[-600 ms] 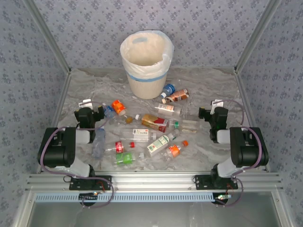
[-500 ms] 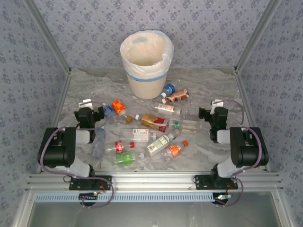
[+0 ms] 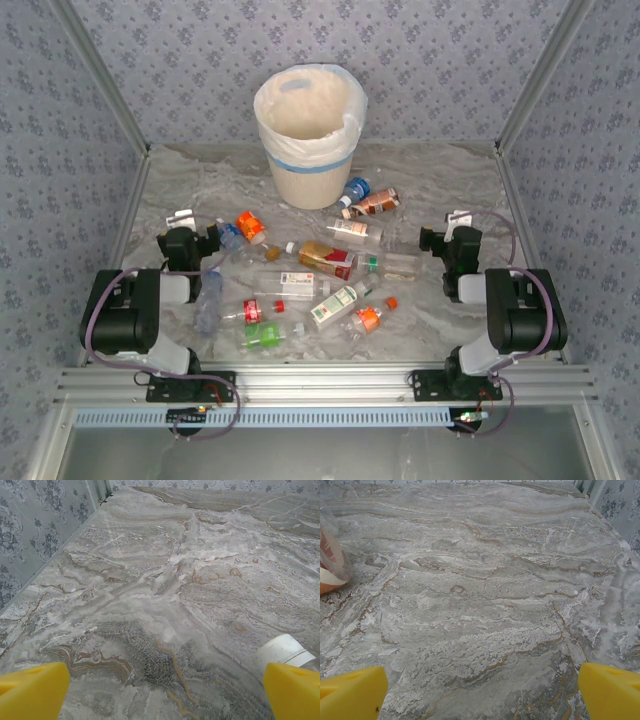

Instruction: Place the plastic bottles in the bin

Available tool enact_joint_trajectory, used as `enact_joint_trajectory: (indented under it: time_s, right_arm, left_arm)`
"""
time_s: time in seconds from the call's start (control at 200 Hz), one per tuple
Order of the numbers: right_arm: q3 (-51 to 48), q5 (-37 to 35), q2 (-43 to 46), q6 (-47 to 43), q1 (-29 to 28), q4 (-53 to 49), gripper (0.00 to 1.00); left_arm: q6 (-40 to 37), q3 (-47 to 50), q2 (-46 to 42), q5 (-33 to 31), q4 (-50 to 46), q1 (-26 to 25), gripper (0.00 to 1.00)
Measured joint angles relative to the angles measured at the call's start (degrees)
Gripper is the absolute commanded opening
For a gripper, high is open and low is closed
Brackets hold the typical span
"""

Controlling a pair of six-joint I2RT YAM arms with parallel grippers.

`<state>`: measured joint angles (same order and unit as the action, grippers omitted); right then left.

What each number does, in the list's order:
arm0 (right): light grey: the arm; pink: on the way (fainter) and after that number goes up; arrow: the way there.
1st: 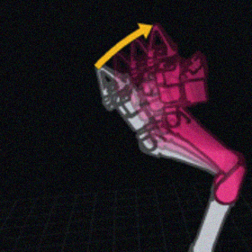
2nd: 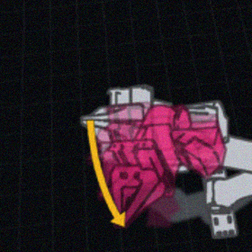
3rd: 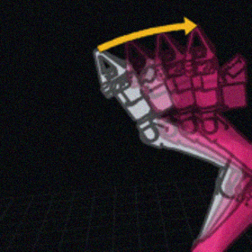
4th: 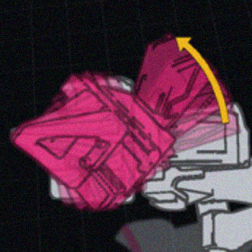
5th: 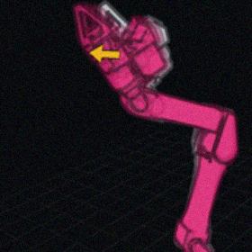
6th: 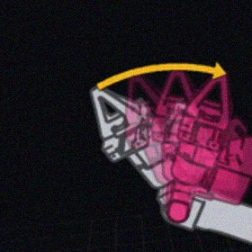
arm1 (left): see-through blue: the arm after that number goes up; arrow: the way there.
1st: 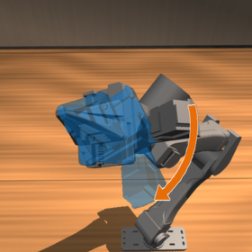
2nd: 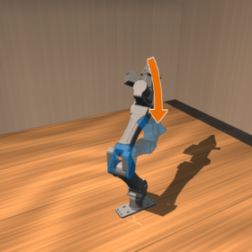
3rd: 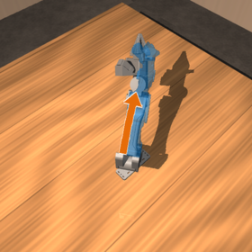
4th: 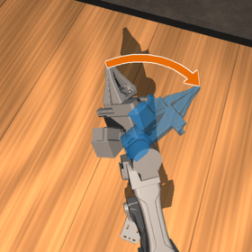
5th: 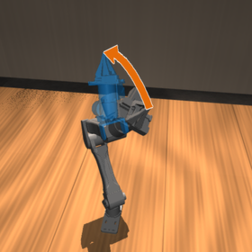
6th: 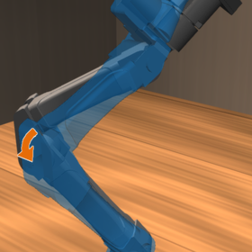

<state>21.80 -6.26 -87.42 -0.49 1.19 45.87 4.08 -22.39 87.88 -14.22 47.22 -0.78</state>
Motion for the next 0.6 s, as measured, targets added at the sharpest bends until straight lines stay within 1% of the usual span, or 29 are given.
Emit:
enact_joint_trajectory:
  time_s: [0.345,0.415,0.6]
  right_arm:
    - [0.0,0.0,0.2,0.0,0.0,-0.3,1.00]
    - [0.3,0.2,1.5,0.0,0.0,-2.7,1.00]
    - [4.2,1.6,8.4,-0.4,-0.1,-11.8,1.00]
  left_arm:
    - [0.0,0.0,0.0,0.0,0.0,0.0,1.00]
    - [0.0,-0.2,-0.2,0.1,-0.9,0.0,0.99]
    - [-0.2,-3.4,-4.4,0.6,-9.3,0.0,1.00]
